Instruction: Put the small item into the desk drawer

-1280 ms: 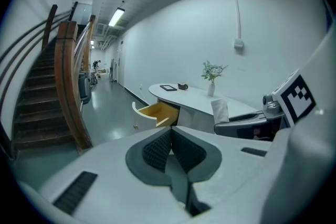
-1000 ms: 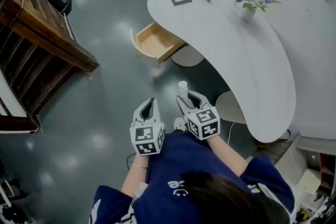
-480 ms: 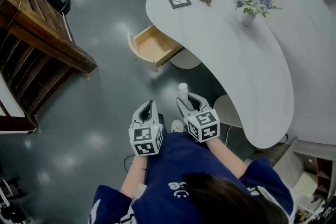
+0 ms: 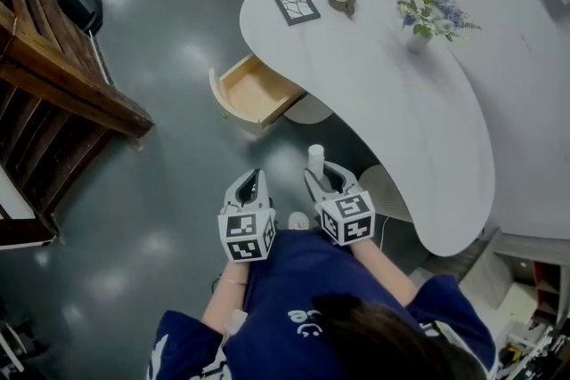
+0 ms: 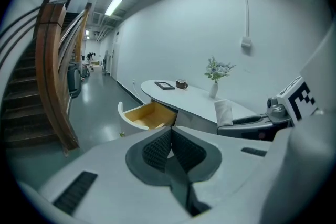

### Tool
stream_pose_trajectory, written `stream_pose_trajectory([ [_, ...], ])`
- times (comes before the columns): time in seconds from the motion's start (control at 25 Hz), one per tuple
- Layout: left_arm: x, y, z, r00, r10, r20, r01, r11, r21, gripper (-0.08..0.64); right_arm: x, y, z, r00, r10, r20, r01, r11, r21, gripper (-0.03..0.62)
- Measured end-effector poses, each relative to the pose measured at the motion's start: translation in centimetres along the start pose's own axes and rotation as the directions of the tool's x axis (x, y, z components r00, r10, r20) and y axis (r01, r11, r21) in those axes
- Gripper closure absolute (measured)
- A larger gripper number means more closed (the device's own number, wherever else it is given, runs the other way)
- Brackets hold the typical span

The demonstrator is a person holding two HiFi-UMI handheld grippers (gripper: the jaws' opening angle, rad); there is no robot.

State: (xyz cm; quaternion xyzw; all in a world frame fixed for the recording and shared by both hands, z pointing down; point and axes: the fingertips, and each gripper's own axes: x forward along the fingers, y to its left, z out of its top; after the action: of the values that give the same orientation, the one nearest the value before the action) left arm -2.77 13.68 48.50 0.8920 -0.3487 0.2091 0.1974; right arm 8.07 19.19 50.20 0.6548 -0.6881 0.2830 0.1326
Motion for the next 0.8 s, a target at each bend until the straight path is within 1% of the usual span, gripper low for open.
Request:
stream_pose_trajectory([
  [0.16,2.0,1.5,2.0,0.999,-0.032,0.009,0.031,0.999,0.011,0.557,2.0,-0.3,1.3,1.000,-0.027,-0.005,0.027,1.000,0.001,0.446],
  [0.44,5.2,4.8,5.1,0.996,-0.082,0.018,0.081,0.996,0.035,0.557,6.1,0.2,3.6,0.999,-0.045,-0.013,0.045,0.999,0.015,0.446],
  [0.6,6.9,6.9,6.8,0.993,-0.118,0.012,0.117,0.992,0.054,0.557,8.2,0.8,5.1,0.997,-0.079,-0.015,0.079,0.997,0.020,0.446],
  [0.8,8.7,9.2,8.4,0.987,-0.161,0.011,0.160,0.984,0.078,0.557,10.3,0.9,6.3,0.991,-0.132,-0.009,0.132,0.990,0.054,0.446],
])
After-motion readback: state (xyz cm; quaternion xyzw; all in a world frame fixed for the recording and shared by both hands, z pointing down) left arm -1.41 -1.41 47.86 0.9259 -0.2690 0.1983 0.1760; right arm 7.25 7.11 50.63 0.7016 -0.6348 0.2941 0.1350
